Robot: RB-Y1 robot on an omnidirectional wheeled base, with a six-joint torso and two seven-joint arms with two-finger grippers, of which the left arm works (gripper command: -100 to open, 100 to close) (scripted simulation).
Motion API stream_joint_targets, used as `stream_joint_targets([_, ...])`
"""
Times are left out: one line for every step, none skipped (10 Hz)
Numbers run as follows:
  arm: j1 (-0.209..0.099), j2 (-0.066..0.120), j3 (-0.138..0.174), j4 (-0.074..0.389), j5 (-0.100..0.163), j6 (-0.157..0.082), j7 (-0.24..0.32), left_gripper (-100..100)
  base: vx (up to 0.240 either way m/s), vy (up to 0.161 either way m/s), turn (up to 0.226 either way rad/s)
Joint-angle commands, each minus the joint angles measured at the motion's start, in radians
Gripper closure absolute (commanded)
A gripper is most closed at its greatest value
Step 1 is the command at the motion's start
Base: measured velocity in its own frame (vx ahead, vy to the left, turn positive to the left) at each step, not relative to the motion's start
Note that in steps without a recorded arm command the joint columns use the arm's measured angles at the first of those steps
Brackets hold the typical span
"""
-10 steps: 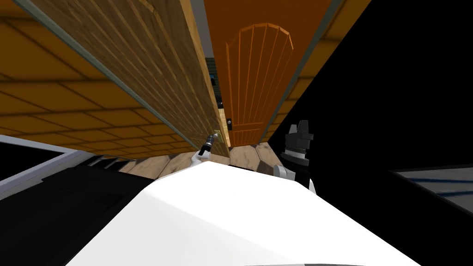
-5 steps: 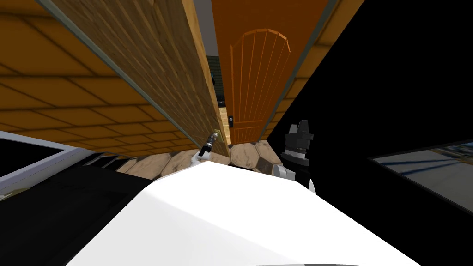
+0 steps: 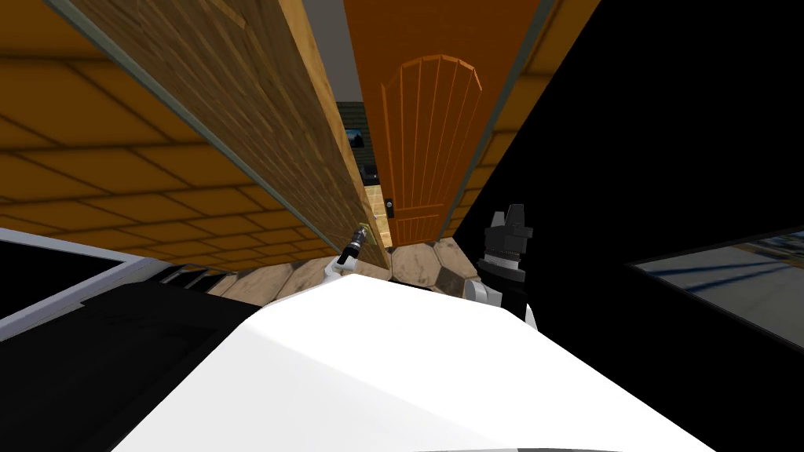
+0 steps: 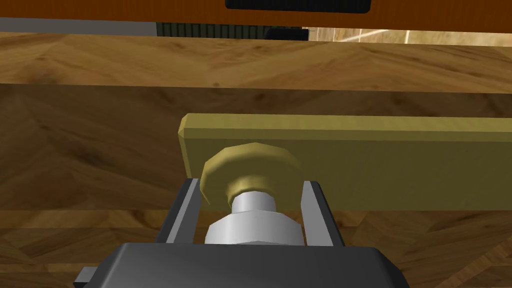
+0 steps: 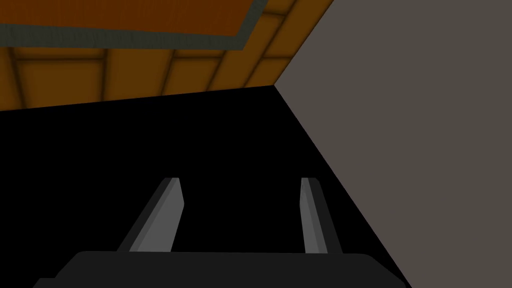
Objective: Pull the door open
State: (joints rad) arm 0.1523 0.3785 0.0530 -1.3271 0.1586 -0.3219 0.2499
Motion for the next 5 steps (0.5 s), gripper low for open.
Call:
stream_joint_targets([-0.002, 0.002, 0.003, -0.001, 0.000, -0.001, 0.000, 100, -0.001, 0.008, -0.022])
stream_joint_targets([-0.002, 0.002, 0.003, -0.001, 0.000, -0.001, 0.000, 100, 0.001, 0.005, -0.009])
stream_joint_targets([-0.002, 0.002, 0.003, -0.001, 0.000, -0.001, 0.000, 100, 0.000, 0.000, 0.000])
stream_joint_targets([-0.002, 0.002, 0.003, -0.001, 0.000, -0.001, 0.000, 100, 0.000, 0.000, 0.000])
stream_joint_targets([0.010, 0.015, -0.018, -0.006, 0.000, -0.020, 0.012, 100, -0.086, 0.061, -0.151])
